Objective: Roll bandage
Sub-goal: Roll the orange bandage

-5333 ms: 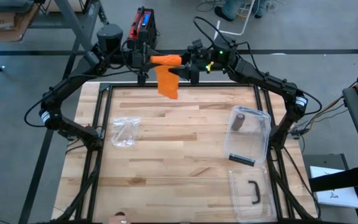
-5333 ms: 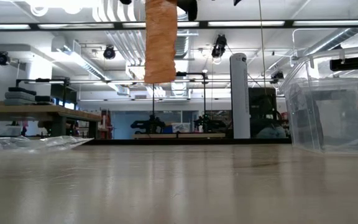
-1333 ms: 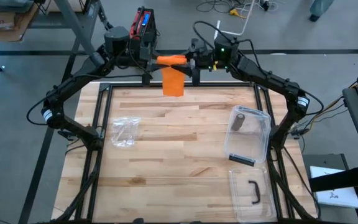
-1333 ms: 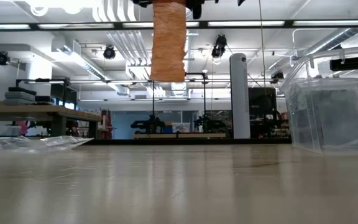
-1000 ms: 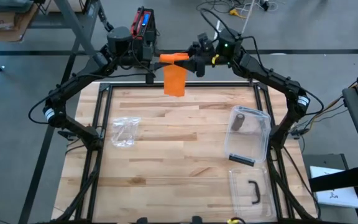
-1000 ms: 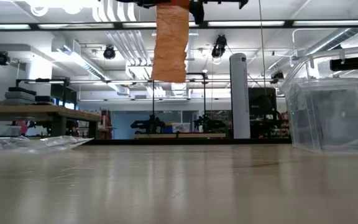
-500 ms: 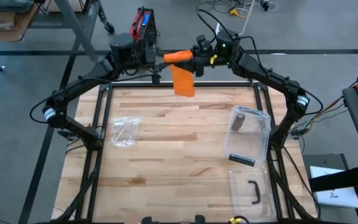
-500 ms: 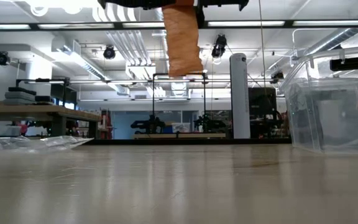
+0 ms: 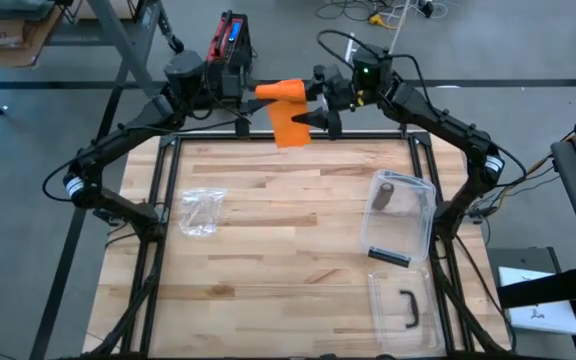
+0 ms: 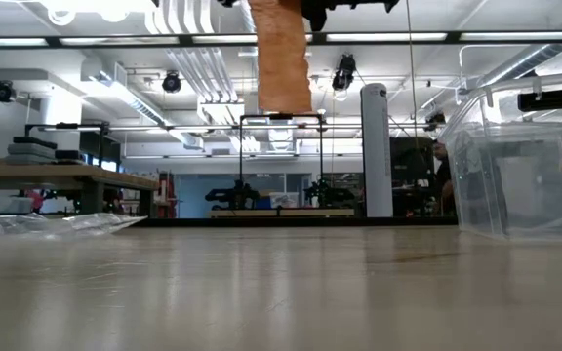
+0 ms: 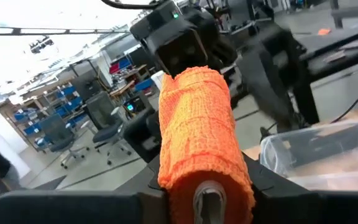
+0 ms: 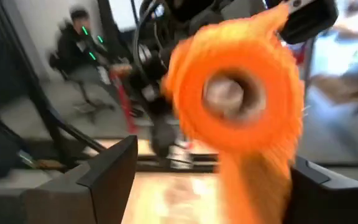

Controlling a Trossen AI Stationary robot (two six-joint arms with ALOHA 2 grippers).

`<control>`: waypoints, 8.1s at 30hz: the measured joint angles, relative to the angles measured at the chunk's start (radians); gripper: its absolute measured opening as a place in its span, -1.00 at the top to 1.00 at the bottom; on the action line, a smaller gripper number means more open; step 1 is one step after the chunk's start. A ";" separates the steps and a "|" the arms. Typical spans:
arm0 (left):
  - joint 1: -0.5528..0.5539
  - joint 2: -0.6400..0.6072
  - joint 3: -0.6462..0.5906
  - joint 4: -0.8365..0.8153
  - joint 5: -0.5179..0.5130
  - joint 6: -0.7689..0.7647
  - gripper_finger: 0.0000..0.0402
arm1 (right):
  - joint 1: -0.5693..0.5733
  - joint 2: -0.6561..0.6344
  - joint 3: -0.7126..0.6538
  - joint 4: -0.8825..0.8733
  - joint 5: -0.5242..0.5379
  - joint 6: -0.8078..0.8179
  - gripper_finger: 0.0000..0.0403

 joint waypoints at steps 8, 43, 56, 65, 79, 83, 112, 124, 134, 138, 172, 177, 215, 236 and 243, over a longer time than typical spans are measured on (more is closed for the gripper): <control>0.000 -0.013 -0.001 -0.024 0.022 -0.067 0.57 | 0.009 -0.004 0.000 -0.009 0.123 -0.241 0.03; 0.009 -0.012 -0.012 0.022 0.073 -0.061 0.56 | 0.077 0.034 0.001 -0.194 0.304 -0.208 0.95; 0.000 -0.012 -0.011 0.085 0.033 0.157 0.58 | 0.081 -0.015 0.003 -0.197 0.253 -0.074 0.16; 0.000 -0.012 -0.011 0.108 0.015 0.252 0.57 | 0.075 -0.050 0.047 -0.203 0.251 -0.058 -0.22; 0.001 -0.012 -0.011 0.129 -0.046 0.342 0.57 | 0.061 -0.077 0.099 -0.197 0.339 -0.105 -0.56; 0.000 -0.012 -0.011 0.093 -0.046 0.398 0.56 | 0.061 -0.076 0.135 -0.206 0.341 -0.050 -0.67; -0.008 -0.005 0.008 0.018 -0.028 0.699 0.61 | 0.064 0.046 0.193 -0.082 0.319 0.051 -0.94; -0.006 -0.005 0.014 0.004 -0.032 0.664 0.54 | 0.076 0.073 0.184 -0.049 0.296 0.027 -0.90; -0.006 -0.005 0.014 0.011 -0.012 0.659 0.51 | 0.078 0.079 0.183 0.016 0.290 0.032 -0.48; -0.005 -0.005 0.014 0.016 -0.002 0.659 0.47 | 0.083 0.089 0.183 0.022 0.283 0.042 -0.23; 0.118 0.026 0.039 -0.063 0.330 -0.585 -0.40 | 0.137 0.098 0.143 0.079 0.381 -0.611 0.43; 0.133 0.043 0.039 0.002 0.423 -0.657 -0.33 | 0.162 0.098 0.142 0.079 0.460 -0.708 0.45; 0.126 0.077 0.038 0.094 0.272 -0.354 0.43 | 0.062 0.069 0.167 -0.026 0.325 -0.056 -0.45; -0.063 0.062 -0.068 0.206 -0.166 0.082 0.43 | -0.027 0.077 0.157 -0.090 0.093 0.132 -0.53; -0.068 0.050 -0.068 0.219 -0.166 0.116 0.43 | -0.026 0.077 0.156 -0.125 0.092 0.150 -0.28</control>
